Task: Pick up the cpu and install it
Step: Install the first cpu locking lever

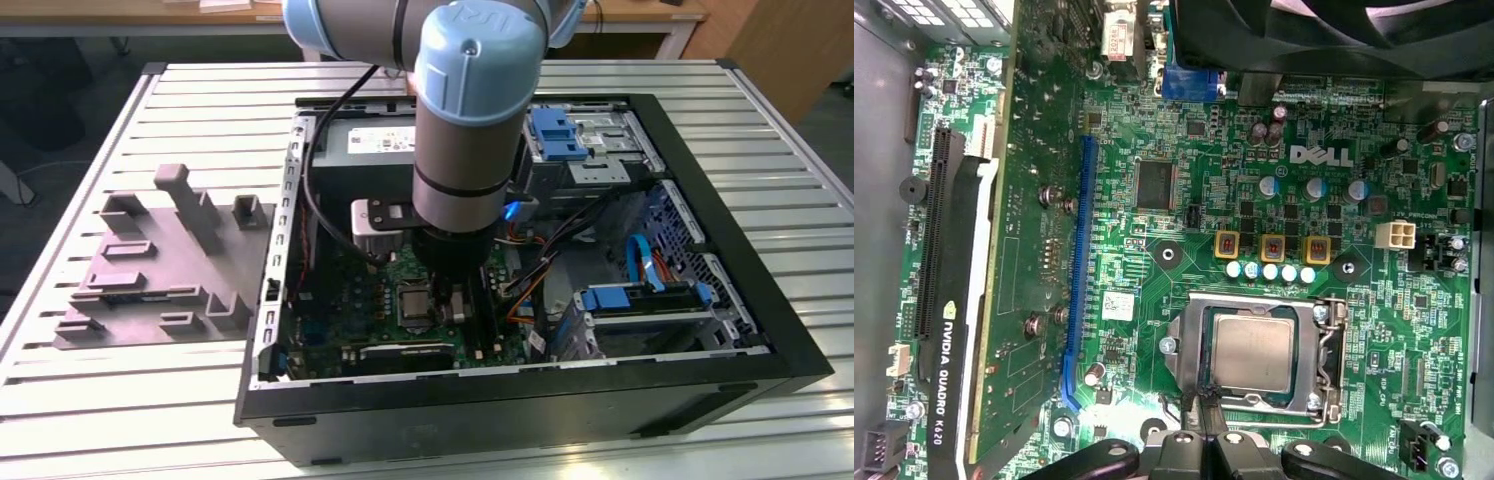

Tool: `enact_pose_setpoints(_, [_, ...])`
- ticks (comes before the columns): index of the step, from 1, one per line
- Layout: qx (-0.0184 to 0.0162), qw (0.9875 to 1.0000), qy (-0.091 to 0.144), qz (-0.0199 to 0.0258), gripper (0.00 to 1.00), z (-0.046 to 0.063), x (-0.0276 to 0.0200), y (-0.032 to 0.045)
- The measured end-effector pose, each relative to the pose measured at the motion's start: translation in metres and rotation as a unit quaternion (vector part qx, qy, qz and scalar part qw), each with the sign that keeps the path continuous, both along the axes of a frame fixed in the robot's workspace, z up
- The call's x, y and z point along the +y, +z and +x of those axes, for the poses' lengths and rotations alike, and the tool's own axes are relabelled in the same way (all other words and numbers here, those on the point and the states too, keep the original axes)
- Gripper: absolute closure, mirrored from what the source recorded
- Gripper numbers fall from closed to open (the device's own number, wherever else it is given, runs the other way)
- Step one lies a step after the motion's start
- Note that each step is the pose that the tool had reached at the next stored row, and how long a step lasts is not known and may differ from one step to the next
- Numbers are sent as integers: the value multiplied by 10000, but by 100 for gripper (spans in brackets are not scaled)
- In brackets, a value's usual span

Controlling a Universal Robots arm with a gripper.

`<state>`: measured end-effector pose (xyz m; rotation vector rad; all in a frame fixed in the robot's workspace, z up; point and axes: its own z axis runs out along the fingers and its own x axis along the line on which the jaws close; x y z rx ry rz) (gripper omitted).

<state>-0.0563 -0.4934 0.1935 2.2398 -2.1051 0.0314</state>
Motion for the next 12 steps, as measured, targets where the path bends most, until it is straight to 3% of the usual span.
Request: enact_pose_setpoints(12, [1, 10000, 0, -1, 89, 15, 0, -34])
